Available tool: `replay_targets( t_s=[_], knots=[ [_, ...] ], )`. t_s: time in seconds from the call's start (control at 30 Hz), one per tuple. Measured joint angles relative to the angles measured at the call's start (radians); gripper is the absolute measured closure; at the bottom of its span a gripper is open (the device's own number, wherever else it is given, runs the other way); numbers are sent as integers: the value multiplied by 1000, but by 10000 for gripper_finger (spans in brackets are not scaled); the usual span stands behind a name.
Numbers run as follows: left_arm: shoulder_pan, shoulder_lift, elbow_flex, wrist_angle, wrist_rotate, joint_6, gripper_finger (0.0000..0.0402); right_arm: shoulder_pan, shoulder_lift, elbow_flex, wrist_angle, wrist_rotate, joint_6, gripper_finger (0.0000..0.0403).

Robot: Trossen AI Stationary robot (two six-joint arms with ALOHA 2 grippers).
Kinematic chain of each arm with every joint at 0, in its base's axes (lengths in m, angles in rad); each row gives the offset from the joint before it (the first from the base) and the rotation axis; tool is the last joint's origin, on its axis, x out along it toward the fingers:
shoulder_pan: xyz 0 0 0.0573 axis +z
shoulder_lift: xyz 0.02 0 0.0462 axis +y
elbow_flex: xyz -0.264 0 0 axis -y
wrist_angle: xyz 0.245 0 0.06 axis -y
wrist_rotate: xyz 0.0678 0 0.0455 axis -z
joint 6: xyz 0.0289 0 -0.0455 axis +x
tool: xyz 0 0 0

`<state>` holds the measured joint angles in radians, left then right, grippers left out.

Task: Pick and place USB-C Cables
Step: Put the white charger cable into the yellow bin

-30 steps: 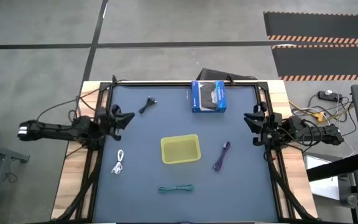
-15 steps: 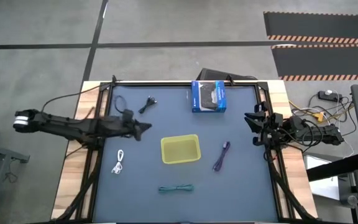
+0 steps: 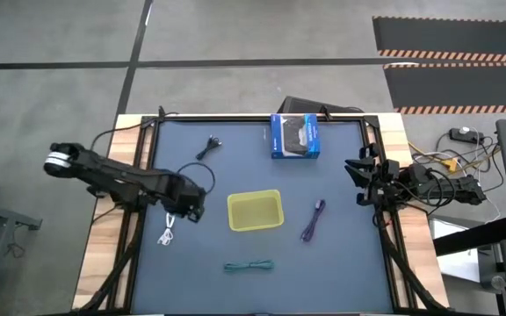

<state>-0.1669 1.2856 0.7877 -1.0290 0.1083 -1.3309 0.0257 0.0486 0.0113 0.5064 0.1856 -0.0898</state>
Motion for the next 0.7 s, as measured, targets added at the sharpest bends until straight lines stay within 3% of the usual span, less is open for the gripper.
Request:
replay_targets(
  t_s=[0.33,0.47,0.7],
  knots=[
    [-109,85,7,-32,137,-79,402,0,0,0,-7,0,0,335],
    [-117,65,3,-26,118,-77,399,0,0,0,-7,0,-20,335],
    [-118,57,-41,-28,81,-62,329,0,0,0,-9,0,-15,335]
  ],
)
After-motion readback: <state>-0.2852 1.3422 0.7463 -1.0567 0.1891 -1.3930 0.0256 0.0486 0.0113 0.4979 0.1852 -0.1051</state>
